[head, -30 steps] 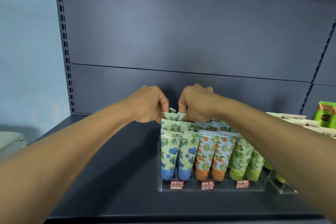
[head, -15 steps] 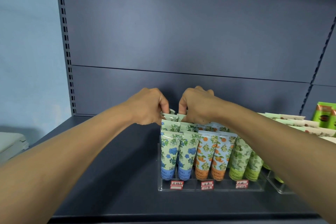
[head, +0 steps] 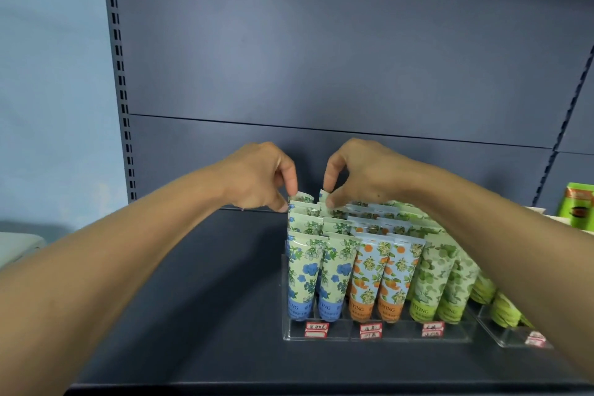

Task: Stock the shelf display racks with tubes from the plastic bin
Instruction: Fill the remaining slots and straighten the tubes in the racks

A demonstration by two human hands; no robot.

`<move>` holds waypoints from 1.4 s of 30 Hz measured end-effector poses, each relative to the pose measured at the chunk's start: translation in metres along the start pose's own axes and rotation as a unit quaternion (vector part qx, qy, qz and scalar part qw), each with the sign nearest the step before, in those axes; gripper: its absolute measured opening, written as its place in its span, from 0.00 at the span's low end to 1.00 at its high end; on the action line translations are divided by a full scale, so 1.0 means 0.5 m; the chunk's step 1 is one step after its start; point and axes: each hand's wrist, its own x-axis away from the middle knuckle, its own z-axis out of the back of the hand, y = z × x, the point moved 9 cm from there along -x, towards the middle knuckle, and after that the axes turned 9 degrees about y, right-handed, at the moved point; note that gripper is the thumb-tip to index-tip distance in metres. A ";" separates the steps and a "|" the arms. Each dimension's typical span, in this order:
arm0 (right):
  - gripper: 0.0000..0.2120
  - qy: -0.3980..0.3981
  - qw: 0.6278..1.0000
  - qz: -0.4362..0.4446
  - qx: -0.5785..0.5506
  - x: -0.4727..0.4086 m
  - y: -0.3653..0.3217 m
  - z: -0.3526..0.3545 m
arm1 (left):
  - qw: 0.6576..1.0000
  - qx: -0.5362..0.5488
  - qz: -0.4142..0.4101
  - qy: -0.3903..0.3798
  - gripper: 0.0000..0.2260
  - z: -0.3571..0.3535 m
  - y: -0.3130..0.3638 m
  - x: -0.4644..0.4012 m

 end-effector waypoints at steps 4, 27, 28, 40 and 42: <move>0.03 0.020 1.000 -0.010 0.002 -0.027 0.021 0.016 | 1.000 0.004 0.012 0.003 0.14 0.003 -0.022 -0.022; 0.02 -0.041 0.998 -0.012 0.056 -0.068 0.010 -0.077 | 0.997 0.068 0.016 -0.021 0.04 -0.073 -0.034 -0.041; 0.02 -0.037 0.998 -0.010 0.056 -0.068 0.009 -0.077 | 0.997 0.070 0.017 -0.020 0.04 -0.073 -0.035 -0.041; 0.05 -0.040 0.998 -0.014 0.041 -0.062 0.009 -0.074 | 0.996 0.082 0.023 -0.024 0.05 -0.079 -0.036 -0.042; 0.05 -0.041 0.998 -0.014 0.038 -0.059 0.008 -0.072 | 0.997 0.076 0.023 -0.024 0.05 -0.079 -0.036 -0.042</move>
